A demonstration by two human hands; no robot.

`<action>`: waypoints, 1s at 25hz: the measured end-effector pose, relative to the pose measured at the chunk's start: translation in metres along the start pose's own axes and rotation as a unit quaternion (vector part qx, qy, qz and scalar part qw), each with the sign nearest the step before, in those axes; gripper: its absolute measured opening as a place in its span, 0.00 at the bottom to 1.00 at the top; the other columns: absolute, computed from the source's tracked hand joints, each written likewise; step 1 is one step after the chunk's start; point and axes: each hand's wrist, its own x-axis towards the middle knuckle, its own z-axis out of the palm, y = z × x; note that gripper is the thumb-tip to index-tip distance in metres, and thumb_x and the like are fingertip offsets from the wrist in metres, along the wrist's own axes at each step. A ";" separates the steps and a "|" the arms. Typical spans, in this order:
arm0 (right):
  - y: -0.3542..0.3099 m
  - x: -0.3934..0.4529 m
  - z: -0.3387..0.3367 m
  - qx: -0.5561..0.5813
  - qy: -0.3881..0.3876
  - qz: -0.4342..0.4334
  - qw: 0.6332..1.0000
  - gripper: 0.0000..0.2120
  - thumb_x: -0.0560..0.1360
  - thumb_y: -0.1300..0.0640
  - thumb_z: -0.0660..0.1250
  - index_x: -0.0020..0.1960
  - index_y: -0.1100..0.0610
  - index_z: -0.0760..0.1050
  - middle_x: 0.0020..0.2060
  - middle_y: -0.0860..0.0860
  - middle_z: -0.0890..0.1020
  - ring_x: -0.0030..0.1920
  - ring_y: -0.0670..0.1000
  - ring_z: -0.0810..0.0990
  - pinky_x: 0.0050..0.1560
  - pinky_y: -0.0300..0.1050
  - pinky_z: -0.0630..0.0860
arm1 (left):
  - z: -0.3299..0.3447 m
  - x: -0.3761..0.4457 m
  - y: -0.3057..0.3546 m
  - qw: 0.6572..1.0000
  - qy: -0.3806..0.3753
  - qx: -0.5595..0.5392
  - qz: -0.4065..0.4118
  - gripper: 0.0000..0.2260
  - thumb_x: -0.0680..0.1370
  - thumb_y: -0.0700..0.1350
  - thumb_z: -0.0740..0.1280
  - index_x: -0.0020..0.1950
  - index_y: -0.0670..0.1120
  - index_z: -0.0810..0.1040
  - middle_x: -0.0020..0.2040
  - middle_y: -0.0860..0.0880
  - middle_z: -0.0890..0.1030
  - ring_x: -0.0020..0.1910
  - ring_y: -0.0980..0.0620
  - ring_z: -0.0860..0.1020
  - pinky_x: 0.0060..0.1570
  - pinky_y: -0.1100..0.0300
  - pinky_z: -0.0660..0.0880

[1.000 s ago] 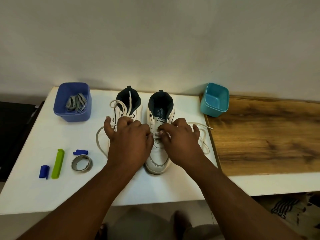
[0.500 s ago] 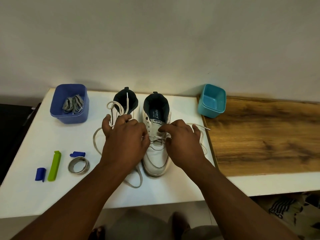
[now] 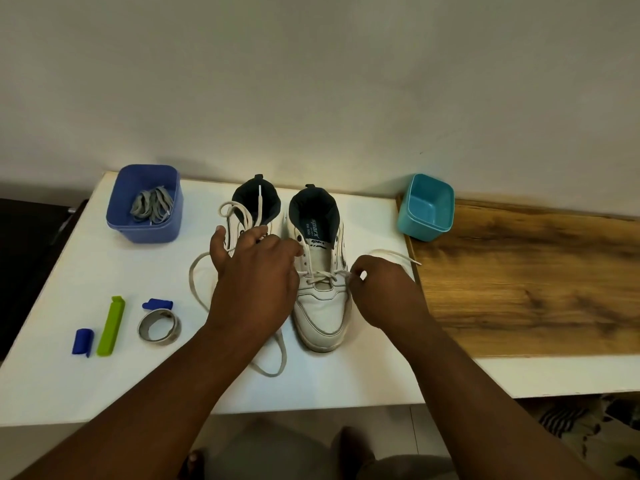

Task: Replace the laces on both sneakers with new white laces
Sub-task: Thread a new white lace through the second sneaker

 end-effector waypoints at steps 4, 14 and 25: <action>-0.015 0.001 -0.001 0.287 0.035 0.031 0.957 0.06 0.83 0.60 0.63 0.51 0.52 0.77 0.47 0.48 0.84 0.49 0.52 0.83 0.50 0.49 0.79 | -0.004 0.000 0.011 0.986 0.001 -0.150 0.076 0.19 0.78 0.45 0.57 0.65 0.50 0.78 0.60 0.50 0.80 0.59 0.50 0.78 0.63 0.50 0.73; -0.050 -0.036 -0.033 0.421 -0.298 -0.276 0.811 0.07 0.74 0.71 0.60 0.48 0.66 0.76 0.41 0.57 0.81 0.38 0.46 0.76 0.41 0.38 0.74 | -0.039 0.015 0.019 0.614 -0.138 -0.737 -0.246 0.16 0.84 0.52 0.60 0.56 0.43 0.82 0.40 0.50 0.82 0.47 0.50 0.81 0.51 0.55 0.78; -0.029 0.002 -0.044 0.769 -0.002 0.222 0.599 0.09 0.86 0.53 0.59 0.56 0.55 0.78 0.34 0.48 0.78 0.31 0.46 0.74 0.32 0.39 0.69 | -0.021 -0.026 0.037 0.838 -0.417 -0.344 0.070 0.10 0.84 0.48 0.62 0.56 0.52 0.84 0.43 0.54 0.86 0.43 0.62 0.81 0.50 0.59 0.78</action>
